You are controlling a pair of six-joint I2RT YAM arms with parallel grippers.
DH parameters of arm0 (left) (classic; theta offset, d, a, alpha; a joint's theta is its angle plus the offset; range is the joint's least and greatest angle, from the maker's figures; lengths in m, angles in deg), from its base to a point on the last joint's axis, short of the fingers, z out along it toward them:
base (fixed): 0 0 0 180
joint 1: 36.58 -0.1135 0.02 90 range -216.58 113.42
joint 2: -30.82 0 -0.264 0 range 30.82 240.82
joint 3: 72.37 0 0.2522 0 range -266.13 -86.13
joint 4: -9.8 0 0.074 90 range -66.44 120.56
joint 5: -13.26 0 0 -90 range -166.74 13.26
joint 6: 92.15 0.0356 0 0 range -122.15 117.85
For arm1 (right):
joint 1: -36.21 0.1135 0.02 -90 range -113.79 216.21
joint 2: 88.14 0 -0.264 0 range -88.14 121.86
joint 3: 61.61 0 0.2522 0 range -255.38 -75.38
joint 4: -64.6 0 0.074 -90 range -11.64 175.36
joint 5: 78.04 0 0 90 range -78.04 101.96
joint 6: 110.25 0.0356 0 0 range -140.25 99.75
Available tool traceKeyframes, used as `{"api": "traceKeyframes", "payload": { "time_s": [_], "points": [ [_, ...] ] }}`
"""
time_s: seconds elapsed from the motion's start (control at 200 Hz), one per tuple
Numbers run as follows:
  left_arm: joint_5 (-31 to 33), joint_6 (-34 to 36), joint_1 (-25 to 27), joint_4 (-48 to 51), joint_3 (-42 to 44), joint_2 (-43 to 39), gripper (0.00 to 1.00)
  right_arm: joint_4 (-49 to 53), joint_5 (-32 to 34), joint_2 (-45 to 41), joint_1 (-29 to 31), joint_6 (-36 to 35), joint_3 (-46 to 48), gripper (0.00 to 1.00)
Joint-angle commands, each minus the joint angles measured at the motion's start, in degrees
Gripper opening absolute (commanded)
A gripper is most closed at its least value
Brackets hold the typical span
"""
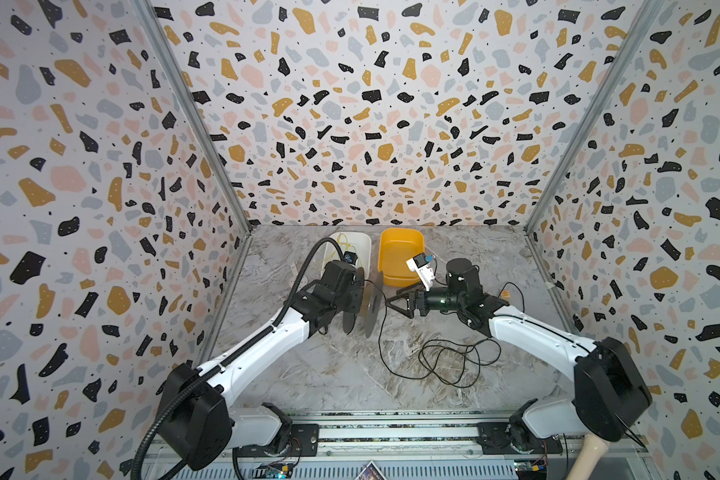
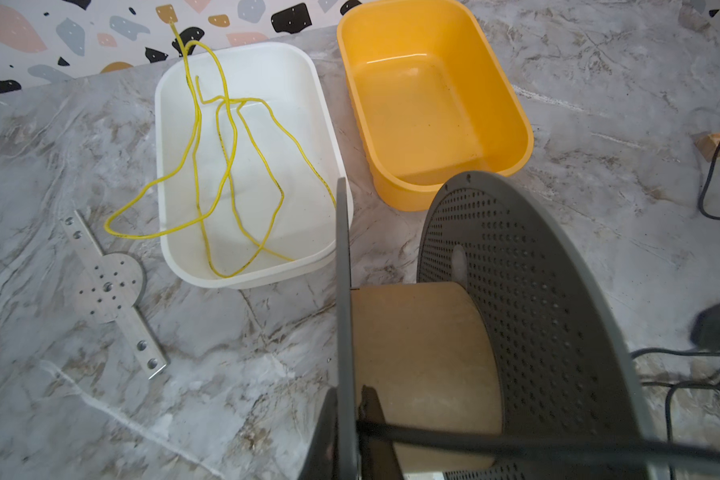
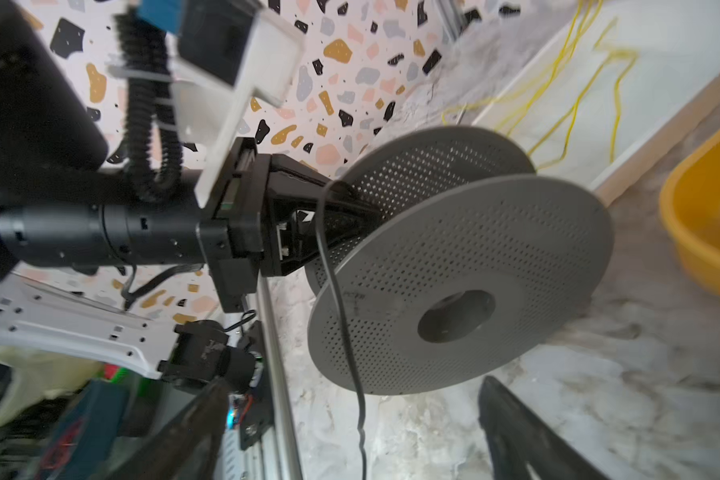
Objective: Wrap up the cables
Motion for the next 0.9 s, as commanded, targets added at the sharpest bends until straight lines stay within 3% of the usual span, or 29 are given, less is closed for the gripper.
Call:
{"api": "traceKeyframes", "payload": {
  "time_s": [0.0,0.175,0.255,0.32,0.385,0.441,0.526,0.656,0.891],
  "points": [
    [-0.8,-0.6,-0.8,3.3,-6.1,-1.7,0.0,1.5,10.0,-5.6,1.2,-5.4,2.1,0.99],
    [-3.2,-0.1,-1.5,8.4,-12.5,-0.9,0.0,-3.0,13.2,-9.4,1.4,-3.1,8.6,1.0],
    [-4.5,0.5,-2.0,9.3,-14.1,-0.9,0.0,-3.1,16.9,-11.5,2.5,-2.2,10.3,0.79],
    [-5.0,0.9,-2.4,10.6,-15.8,-0.6,0.0,-1.2,25.0,-13.5,5.6,-4.2,11.2,0.76],
    [-5.6,1.3,-2.6,11.5,-17.6,-0.1,0.0,0.2,34.8,-14.9,9.9,-8.1,12.2,0.78],
    [-5.9,1.5,-2.8,12.0,-18.8,0.3,0.0,-0.5,38.9,-15.8,12.3,-10.1,13.7,0.81],
    [-6.9,1.4,-3.2,12.5,-19.9,0.7,0.0,-3.1,39.1,-17.2,14.2,-12.2,16.3,0.86],
    [-9.1,0.4,-3.8,13.4,-21.3,1.1,0.0,-8.8,39.7,-19.3,17.8,-18.8,21.1,0.87],
    [-12.7,-1.6,-4.9,14.7,-24.1,0.2,0.0,-21.4,42.8,-18.3,21.7,-26.0,28.1,0.8]
  ]
}}
